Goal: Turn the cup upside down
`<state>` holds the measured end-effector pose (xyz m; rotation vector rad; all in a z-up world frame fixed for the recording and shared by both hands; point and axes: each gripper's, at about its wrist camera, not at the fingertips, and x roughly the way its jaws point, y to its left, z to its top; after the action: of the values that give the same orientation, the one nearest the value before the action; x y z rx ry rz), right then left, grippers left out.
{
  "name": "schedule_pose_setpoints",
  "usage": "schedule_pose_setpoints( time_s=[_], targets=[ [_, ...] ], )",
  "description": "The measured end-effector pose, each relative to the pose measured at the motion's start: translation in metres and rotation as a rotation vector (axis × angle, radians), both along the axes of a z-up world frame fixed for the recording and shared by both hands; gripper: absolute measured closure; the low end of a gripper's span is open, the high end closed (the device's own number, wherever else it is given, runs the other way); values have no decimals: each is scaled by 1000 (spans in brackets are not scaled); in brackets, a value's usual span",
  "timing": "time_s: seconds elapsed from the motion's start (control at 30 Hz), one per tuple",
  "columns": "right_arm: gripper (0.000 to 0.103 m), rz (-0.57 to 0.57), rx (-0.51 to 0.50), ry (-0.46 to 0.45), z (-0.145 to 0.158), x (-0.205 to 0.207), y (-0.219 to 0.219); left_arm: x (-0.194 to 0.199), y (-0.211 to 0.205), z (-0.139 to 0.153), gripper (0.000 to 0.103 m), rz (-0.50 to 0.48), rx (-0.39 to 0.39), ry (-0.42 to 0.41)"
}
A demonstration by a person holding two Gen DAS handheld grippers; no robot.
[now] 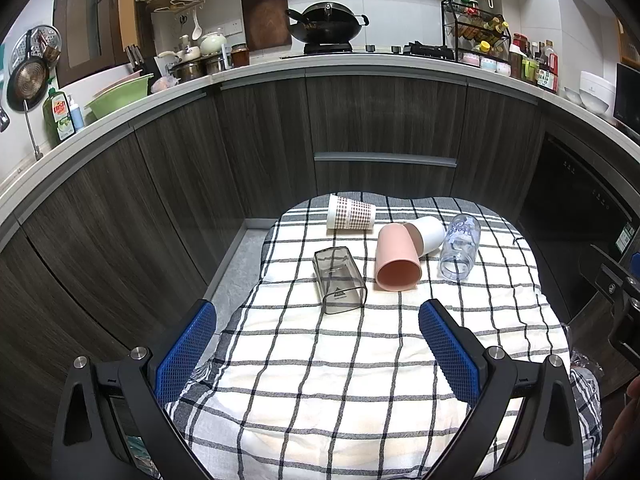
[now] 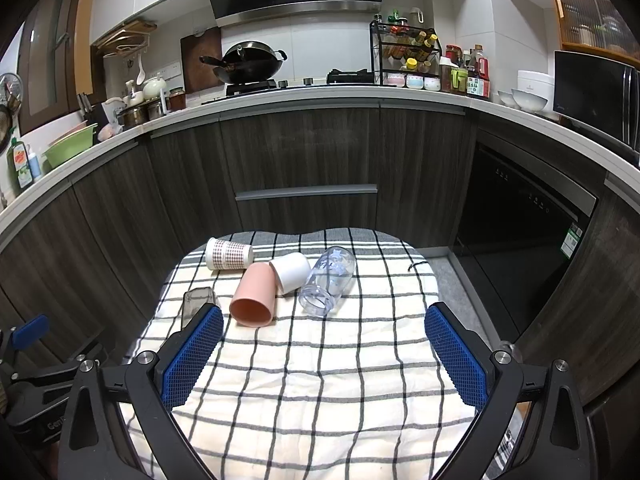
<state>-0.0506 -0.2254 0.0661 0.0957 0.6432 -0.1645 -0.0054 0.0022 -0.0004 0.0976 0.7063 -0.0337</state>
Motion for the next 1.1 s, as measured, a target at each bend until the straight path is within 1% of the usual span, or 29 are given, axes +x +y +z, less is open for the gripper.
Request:
schedule_pose_setpoints(
  time_s=[0.33,0.37,0.57,0.8,0.9,1.1],
  targets=[
    [2,4,3,5,-2,2,-2,4,1,-7,0,9,6,7],
    [2,4,7,9,-7,7,-5,5,1,-8,0,10,7,7],
    [2,15,17,25,-12,23,-6,18,0,-8,0,20,13,-6],
    [2,43,18,37,-13,53,-2,43,7,-8,0,53,2,-20],
    [2,69,20,45,-13,72,3,57,11,-7,0,71,6,-27],
    [2,134,10,102,-22,117,16,82,19,-9,0,136,3,-34]
  ],
)
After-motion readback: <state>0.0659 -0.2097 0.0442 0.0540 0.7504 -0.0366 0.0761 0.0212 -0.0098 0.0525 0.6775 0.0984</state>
